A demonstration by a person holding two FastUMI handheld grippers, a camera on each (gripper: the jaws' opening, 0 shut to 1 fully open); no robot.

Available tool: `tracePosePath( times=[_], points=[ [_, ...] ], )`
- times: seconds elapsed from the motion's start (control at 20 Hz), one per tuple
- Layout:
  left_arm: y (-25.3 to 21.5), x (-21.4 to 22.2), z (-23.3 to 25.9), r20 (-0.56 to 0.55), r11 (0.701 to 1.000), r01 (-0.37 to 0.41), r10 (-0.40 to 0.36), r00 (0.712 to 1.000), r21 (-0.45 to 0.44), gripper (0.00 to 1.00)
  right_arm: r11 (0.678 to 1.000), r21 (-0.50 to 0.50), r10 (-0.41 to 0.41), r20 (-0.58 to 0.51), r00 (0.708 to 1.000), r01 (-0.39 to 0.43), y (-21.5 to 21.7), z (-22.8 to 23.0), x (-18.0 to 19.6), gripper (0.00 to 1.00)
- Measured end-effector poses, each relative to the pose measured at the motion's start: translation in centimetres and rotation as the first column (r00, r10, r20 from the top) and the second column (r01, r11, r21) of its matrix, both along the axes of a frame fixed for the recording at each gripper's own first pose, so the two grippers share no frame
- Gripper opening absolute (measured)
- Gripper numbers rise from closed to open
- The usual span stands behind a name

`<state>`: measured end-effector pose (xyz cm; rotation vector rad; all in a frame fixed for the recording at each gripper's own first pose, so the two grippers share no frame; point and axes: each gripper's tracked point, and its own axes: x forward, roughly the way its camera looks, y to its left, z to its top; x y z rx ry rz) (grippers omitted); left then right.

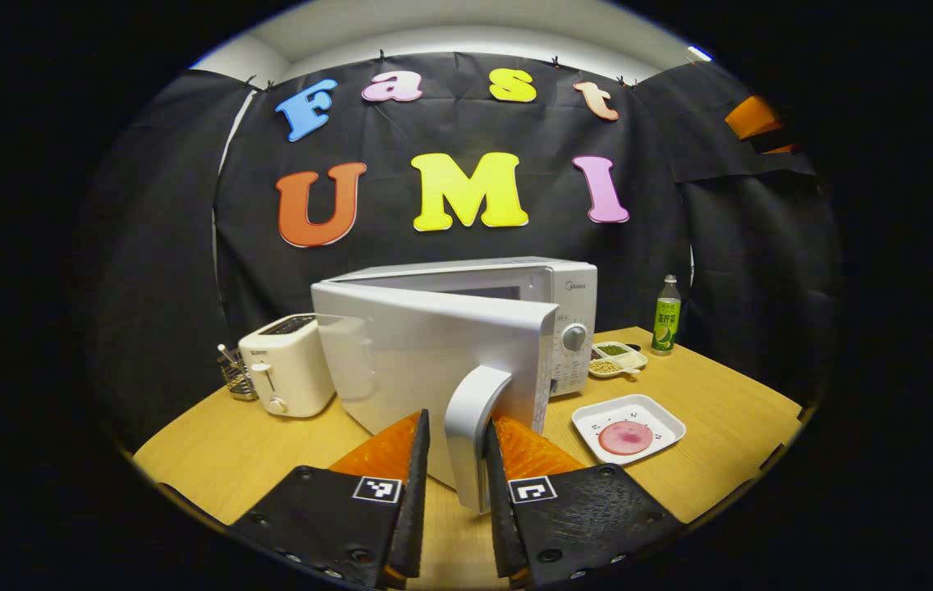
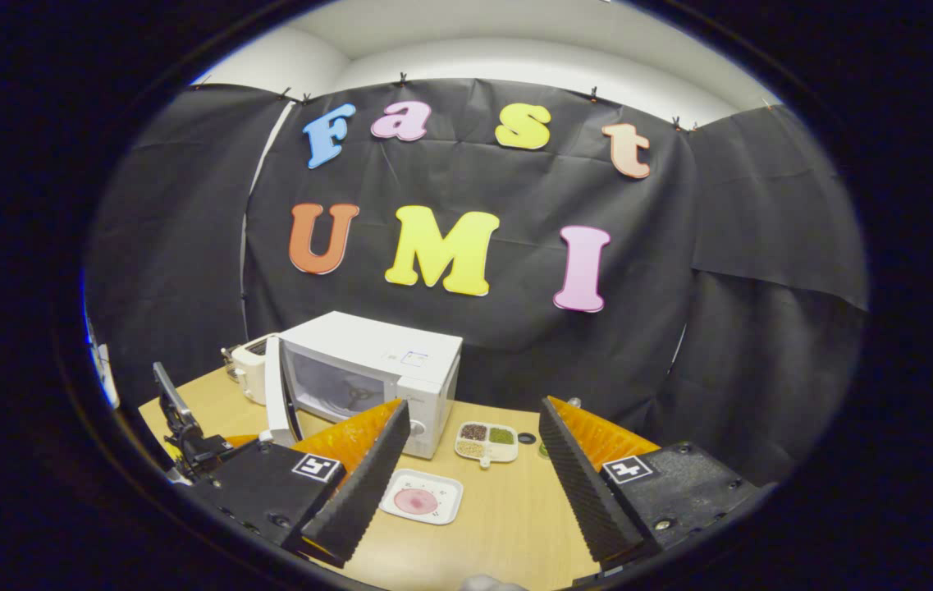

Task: Open the microwave oven with the left hand, put the food in, and close the microwave oven.

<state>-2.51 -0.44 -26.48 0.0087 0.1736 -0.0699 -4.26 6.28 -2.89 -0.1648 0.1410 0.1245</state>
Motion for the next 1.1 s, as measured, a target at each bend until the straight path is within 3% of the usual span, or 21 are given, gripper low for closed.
tracePosePath(
  times=[0.05, 0.1, 0.15, 0.25, 0.3, 0.4, 0.7, 0.85, 1.1],
  points=[
    [1.0, -0.8, -0.4, -0.015, 1.000, -0.016, 0.016, 1.000, 0.008, 0.38, 1.000, 0.001, 0.015, -0.005, 1.000, -0.015, 0.8, -0.2, -0.3, 0.97],
    [2.4, -1.4, -0.3, -0.011, 0.999, -0.044, 0.044, 0.999, 0.025, 0.56, 1.000, 0.002, 0.027, -0.005, 1.000, -0.027, 1.5, -0.3, -0.5, 0.97],
    [3.2, -1.9, 0.0, -0.010, 0.998, -0.052, 0.052, 0.999, 0.029, 0.51, 0.999, 0.001, 0.039, -0.006, 0.999, -0.039, 2.2, -0.3, -0.7, 1.00],
    [4.9, -3.2, 0.1, -0.011, 0.996, -0.081, 0.082, 0.997, 0.036, 0.62, 0.998, 0.001, 0.065, -0.013, 0.998, -0.065, 3.4, -0.8, -1.1, 1.00],
    [5.9, -3.6, -0.1, -0.017, 0.994, -0.099, 0.100, 0.995, 0.044, 0.72, 0.997, 0.001, 0.077, -0.021, 0.997, -0.077, 3.8, -1.2, -1.2, 1.00],
    [7.6, -4.7, -0.1, -0.019, 0.990, -0.133, 0.134, 0.991, 0.051, 0.79, 0.995, 0.005, 0.097, -0.031, 0.995, -0.097, 4.6, -1.7, -1.2, 1.00],
    [12.7, -7.3, -0.6, -0.043, 0.966, -0.246, 0.250, 0.967, 0.082, 0.94, 0.989, 0.020, 0.144, -0.036, 0.989, -0.144, 5.8, -2.3, -1.1, 1.00],
    [15.3, -8.4, -1.0, -0.057, 0.950, -0.297, 0.303, 0.951, 0.097, 0.95, 0.988, 0.017, 0.153, -0.047, 0.987, -0.152, 5.9, -2.9, -0.8, 0.96],
    [19.9, -10.2, -1.0, -0.058, 0.911, -0.384, 0.396, 0.916, 0.154, 0.95, 0.987, 0.009, 0.159, -0.077, 0.984, -0.159, 5.8, -4.9, -0.1, 1.00]
  ],
)
